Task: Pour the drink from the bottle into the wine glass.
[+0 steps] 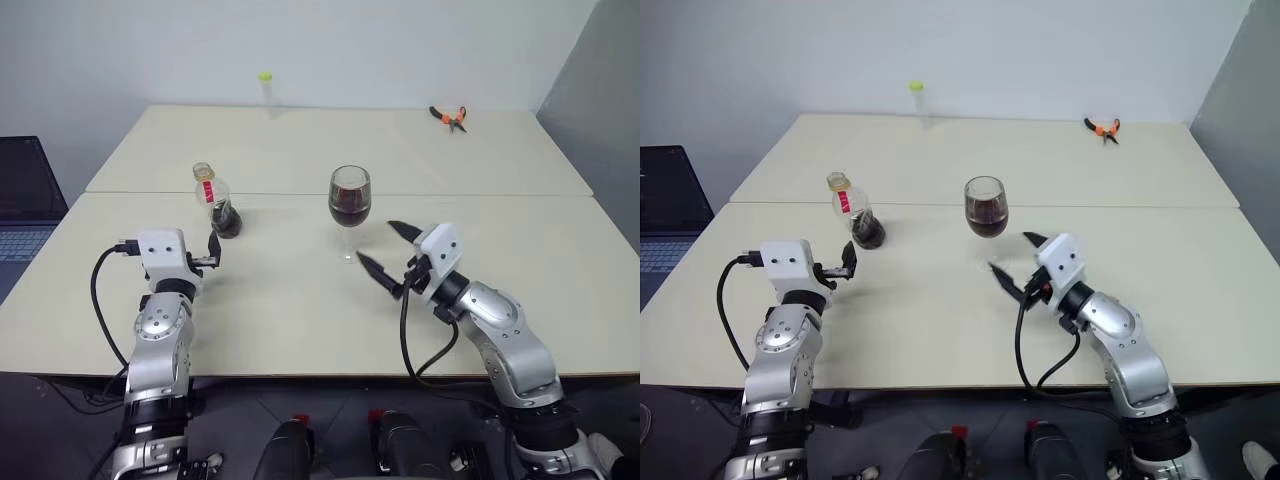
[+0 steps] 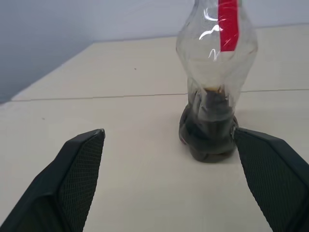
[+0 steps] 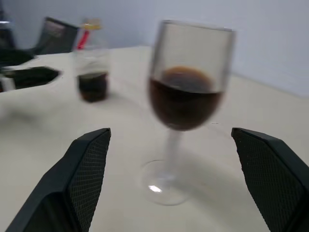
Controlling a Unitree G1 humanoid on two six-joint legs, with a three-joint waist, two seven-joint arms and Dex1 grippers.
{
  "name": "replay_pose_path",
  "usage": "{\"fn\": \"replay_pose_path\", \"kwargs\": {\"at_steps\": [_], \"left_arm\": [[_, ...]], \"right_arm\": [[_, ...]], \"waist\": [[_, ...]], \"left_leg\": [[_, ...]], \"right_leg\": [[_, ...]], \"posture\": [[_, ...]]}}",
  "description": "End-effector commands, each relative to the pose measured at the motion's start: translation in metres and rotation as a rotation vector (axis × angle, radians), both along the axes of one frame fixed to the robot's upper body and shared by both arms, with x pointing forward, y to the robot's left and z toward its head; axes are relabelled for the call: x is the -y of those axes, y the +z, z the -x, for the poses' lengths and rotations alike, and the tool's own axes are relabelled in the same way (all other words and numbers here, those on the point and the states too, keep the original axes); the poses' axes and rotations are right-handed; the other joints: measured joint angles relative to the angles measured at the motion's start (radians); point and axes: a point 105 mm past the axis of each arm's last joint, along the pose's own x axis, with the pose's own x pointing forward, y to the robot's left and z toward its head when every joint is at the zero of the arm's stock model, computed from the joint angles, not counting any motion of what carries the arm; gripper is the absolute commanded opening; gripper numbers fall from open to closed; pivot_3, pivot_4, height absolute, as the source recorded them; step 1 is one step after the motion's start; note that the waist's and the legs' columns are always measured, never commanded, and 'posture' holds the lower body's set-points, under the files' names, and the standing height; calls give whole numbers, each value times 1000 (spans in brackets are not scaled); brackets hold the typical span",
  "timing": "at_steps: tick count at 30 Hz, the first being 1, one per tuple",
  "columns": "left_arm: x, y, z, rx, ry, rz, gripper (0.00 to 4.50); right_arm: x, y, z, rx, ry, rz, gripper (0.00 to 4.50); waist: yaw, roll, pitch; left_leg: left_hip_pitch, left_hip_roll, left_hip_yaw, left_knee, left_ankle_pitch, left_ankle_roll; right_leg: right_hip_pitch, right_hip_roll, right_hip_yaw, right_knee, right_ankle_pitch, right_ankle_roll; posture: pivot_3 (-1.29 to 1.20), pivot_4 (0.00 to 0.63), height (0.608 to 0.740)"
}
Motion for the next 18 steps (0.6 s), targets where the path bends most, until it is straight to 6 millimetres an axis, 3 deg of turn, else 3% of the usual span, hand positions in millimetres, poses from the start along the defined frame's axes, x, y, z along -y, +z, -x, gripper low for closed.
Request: {"fn": "replay_pose_path", "kwargs": {"at_steps": [1,9,18], "left_arm": [[8,16,2,52,-37,-5,4481],[22,16,1,69,-118,-24,4481],[25,19,1,88,-137,-55,4481]], "right_arm": [[24,12,-12,106,-151,-59,4287],[54,-1,-32,35,-319,-218,4287],[73,-10,-39,-5,-408,-269,4287]], "waist": [[0,0,0],[0,0,0],[0,0,0]], "left_leg": [[0,0,0,0,0,0],[-1,0,2,-2,0,0],[1,0,4,-14,1,0]], "right_leg": [[0,0,0,0,-1,-1],[-1,4,1,0,2,3],[-2,2,2,-10,2,3]], "posture": [[0,150,740],[0,150,740],[0,150,740]]}}
